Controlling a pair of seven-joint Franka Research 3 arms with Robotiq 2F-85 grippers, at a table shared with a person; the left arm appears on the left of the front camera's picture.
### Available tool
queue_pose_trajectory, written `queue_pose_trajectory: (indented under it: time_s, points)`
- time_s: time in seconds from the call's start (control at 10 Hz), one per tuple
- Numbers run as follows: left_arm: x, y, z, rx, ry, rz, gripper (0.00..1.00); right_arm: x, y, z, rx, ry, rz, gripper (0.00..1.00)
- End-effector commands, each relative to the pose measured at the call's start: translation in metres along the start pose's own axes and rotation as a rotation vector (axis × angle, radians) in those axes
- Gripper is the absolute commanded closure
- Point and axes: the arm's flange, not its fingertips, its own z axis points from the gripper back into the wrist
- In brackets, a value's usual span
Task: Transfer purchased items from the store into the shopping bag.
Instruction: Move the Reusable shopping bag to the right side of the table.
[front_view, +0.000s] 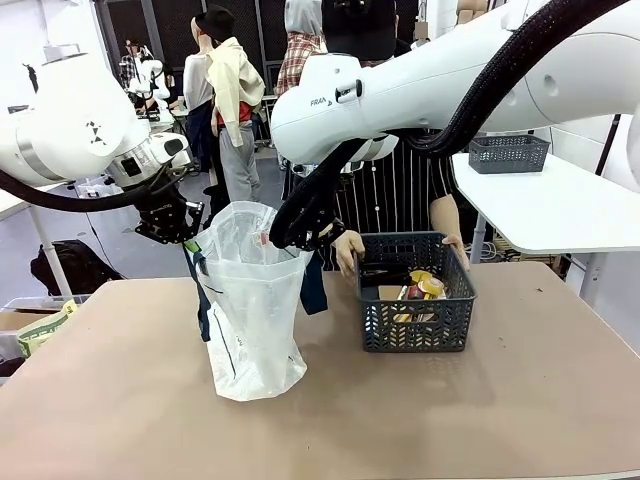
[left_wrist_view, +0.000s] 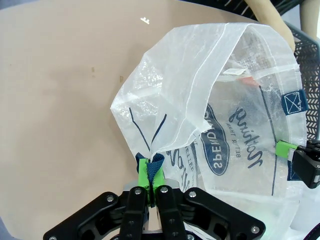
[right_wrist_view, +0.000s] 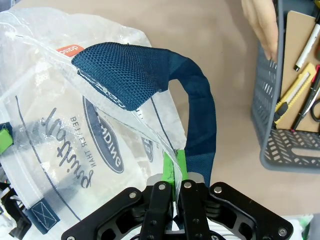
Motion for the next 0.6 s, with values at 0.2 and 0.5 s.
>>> queue_pose_trajectory:
  time_s: [0.2,0.5]
  points:
    - [-0.0004,0.0,0.0009,-0.001,-0.001,-0.001,1.0,-0.0011,-0.0026,-0.002,0.004,0.01,-0.007,1.0]
    - [-0.0004,0.0,0.0009,-0.001,-0.001,-0.001,1.0,-0.0011,-0.0026,-0.002,0.004,0.01,-0.007,1.0]
